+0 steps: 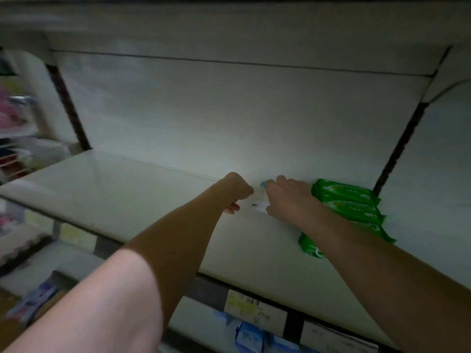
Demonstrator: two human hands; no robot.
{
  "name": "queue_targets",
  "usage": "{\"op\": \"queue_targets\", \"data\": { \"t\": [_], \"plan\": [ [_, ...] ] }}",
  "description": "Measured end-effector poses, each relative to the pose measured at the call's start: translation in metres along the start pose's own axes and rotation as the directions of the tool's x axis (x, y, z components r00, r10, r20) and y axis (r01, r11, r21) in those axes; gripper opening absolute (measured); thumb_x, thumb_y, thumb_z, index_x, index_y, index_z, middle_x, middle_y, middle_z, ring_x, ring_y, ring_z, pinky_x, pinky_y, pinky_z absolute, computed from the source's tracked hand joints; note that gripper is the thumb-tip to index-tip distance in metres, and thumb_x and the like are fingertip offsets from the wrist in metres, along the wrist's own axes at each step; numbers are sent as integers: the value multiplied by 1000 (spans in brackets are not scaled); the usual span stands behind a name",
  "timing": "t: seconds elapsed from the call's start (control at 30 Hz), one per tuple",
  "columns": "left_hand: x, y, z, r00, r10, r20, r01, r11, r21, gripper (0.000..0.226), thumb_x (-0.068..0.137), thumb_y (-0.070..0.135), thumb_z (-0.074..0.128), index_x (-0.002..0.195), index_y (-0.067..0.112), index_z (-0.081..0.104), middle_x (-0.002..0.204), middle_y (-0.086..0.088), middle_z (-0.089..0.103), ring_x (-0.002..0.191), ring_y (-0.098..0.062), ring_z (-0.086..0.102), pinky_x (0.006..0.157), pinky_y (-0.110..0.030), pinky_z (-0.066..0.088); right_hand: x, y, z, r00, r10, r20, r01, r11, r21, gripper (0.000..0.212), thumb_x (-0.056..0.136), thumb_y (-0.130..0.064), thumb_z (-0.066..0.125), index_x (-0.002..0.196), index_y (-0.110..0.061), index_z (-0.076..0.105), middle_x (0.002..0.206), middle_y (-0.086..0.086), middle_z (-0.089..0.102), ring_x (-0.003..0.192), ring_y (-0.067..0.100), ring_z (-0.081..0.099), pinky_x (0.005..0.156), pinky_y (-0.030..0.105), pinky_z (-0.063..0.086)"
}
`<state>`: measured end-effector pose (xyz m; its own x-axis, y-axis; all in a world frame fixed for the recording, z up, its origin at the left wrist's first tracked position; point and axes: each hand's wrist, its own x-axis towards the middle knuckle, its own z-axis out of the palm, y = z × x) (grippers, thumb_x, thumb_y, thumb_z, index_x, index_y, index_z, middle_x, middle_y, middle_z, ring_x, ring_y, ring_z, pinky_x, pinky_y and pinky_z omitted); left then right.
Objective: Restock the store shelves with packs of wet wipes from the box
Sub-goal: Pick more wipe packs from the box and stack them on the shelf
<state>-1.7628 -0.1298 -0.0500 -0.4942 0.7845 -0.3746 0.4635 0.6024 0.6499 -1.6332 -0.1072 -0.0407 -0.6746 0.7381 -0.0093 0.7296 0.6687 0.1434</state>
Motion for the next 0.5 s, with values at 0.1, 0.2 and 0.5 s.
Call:
{"op": "queue_targets", "data": {
  "t": [0.1,0.2,0.5],
  "plan": [
    [-24,-13,-11,997,-46,-64,45,999,-17,34,97,26,54,119,0,50,107,-14,56,65,-19,57,56,-32,50,-10,-15,-15,996,-87,8,87,996,-20,34,97,-29,53,125,-10,50,124,10,53,109,24,55,78,29,36],
    [-58,-30,-22,984,-106,-142,98,993,-60,35,97,25,54,122,1,49,105,-14,57,67,-18,58,54,-30,51,-25,-34,-30,980,-195,-29,194,980,-36,21,95,-17,53,114,-10,55,115,8,58,92,21,54,71,27,33],
    [-196,-110,-46,852,-344,-395,321,939,-126,10,96,15,51,90,7,52,108,-18,63,90,-30,65,81,-38,57,-95,-121,-51,827,-549,-124,553,833,6,22,93,-18,52,114,-11,54,116,8,57,102,26,57,69,28,35]
  ]
}}
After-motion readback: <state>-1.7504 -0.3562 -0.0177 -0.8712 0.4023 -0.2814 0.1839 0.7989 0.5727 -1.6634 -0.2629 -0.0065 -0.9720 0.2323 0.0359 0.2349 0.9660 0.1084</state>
